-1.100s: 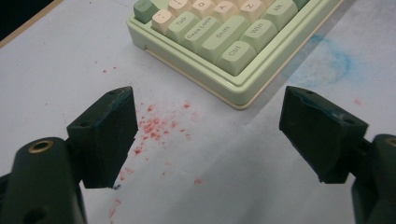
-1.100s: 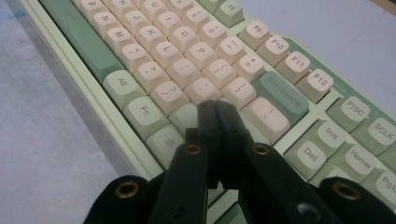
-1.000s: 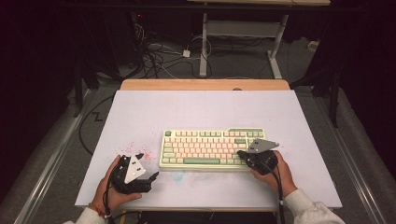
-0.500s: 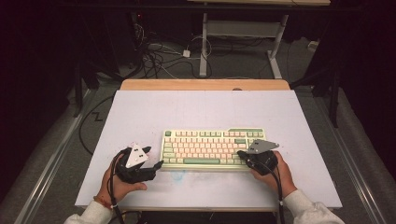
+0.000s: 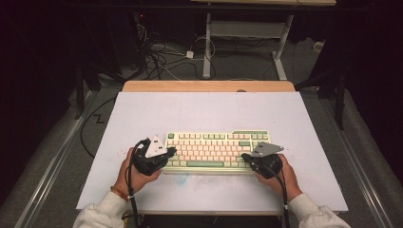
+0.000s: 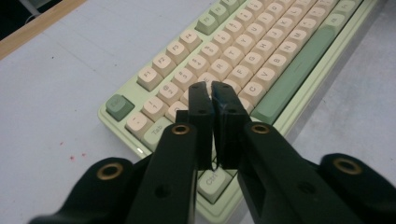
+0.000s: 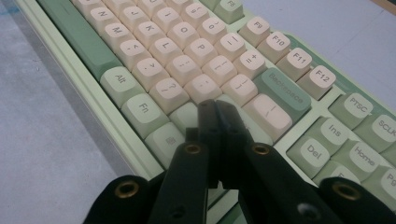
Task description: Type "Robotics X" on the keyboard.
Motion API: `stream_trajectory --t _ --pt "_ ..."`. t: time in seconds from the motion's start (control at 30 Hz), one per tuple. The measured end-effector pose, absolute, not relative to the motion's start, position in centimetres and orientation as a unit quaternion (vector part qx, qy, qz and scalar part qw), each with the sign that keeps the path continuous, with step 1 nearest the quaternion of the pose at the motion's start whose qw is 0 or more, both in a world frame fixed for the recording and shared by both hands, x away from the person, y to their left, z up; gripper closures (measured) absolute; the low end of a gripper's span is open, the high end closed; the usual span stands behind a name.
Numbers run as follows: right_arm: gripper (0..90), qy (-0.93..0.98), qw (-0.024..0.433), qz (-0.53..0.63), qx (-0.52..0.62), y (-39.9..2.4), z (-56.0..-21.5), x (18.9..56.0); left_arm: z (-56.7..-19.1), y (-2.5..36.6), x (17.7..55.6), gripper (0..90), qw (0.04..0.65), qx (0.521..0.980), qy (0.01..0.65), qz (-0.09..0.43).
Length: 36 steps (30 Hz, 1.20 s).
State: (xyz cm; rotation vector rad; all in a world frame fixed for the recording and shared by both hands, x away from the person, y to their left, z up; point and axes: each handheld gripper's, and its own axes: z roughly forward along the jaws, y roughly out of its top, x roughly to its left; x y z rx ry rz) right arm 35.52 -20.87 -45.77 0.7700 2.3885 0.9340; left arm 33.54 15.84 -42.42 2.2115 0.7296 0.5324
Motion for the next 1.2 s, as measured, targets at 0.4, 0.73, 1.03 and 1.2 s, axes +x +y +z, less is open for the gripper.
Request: stream_trajectory --t 0.4,0.73,1.03,1.2 --pt "90.0 0.868 0.231 0.339 0.279 -20.9 -45.8 35.5 -42.5 11.9 36.8 87.6 0.344 0.882 0.267 0.182" --pt "90.0 0.868 0.234 0.339 0.277 -20.9 -45.8 35.4 -43.8 9.6 39.0 87.5 0.321 0.892 0.268 0.172" --pt "90.0 0.868 0.234 0.339 0.277 -20.9 -45.8 35.4 -44.7 8.7 40.1 86.4 0.309 0.897 0.271 0.163" --pt "90.0 0.868 0.234 0.339 0.277 -20.9 -45.8 35.4 -44.7 8.5 40.1 86.9 0.308 0.898 0.268 0.165"
